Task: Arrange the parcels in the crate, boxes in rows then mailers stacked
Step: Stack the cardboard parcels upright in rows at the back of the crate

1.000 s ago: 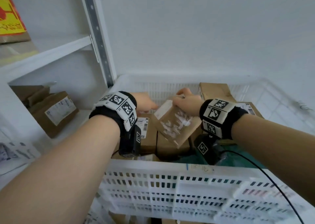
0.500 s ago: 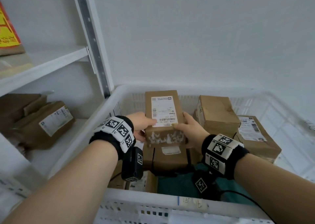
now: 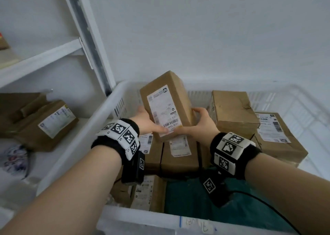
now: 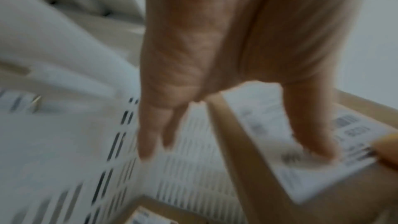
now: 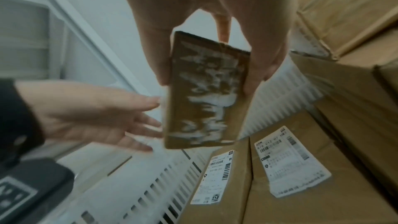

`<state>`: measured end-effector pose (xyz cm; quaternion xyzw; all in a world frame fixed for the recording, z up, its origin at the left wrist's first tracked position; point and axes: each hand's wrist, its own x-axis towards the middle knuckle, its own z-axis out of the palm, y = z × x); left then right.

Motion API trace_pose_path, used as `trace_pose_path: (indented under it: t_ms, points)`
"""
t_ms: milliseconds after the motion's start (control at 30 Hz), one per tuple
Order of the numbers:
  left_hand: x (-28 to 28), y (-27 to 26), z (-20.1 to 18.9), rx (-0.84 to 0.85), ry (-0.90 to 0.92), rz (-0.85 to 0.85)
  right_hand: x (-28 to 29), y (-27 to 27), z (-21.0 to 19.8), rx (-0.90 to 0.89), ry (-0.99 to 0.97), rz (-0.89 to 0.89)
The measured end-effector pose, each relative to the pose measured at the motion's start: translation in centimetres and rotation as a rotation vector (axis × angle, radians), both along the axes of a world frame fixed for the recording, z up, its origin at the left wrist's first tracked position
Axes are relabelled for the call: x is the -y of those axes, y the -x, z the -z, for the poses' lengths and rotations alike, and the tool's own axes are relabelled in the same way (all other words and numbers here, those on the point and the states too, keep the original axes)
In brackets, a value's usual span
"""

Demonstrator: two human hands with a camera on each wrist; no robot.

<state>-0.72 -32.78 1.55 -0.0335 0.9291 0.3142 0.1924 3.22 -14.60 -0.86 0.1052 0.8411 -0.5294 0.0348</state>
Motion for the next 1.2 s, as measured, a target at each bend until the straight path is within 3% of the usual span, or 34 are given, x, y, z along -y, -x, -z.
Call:
trace_pose_path:
  t_ms: [67, 133, 200, 267, 367, 567, 733, 833, 967, 1067, 1200]
  points:
    - [-0.3, -0.1, -0.9, -0.288, 0.267, -0.060, 0.3, -0.2, -0.2, -0.053, -0.284, -0.072]
    - [-1.1, -0.5, -2.1, -0.471, 0.587, 0.145, 0.7, -0.5, -0.2, -0.144, -0.514, -0.191]
    - [-1.7, -0.4, -2.4, -0.487, 0.769, 0.403, 0.8, -0.4, 0.0, -0.222, -0.628, -0.290]
    - [-2.2, -0.1, -2.2, -0.391, 0.803, 0.495, 0.6, -0.2, 0.0, -0.252, -0.634, -0.344]
    - [-2.5, 0.3, -1.6, -0.295, 0.621, 0.441, 0.0, -0.1, -0.3, -0.252, -0.602, -0.348]
    - [-1.9, 2.1, 2.0, 0.048, -0.038, -0.112, -1.4, 0.5, -2.4, -0.255, -0.390, -0.176]
    - [-3.9, 2.7, 4.5, 0.249, -0.440, -0.363, -1.8, -0.2, -0.8, 0.034, -0.582, -0.366]
    - [-4.4, 2.6, 5.3, 0.278, -0.474, -0.371, -1.4, -0.7, 0.5, 0.171, -0.686, -0.472]
    - [-3.1, 2.9, 6.5, 0.301, -0.391, -0.306, -0.6, -1.0, 1.9, 0.247, -0.719, -0.430]
    - [-2.7, 2.4, 6.9, 0.301, -0.367, -0.268, 0.1, -1.5, 2.1, 0.263, -0.726, -0.404]
    - [-3.6, 2.2, 5.9, 0.247, -0.465, -0.226, 0.7, -2.0, 1.5, 0.233, -0.791, -0.379]
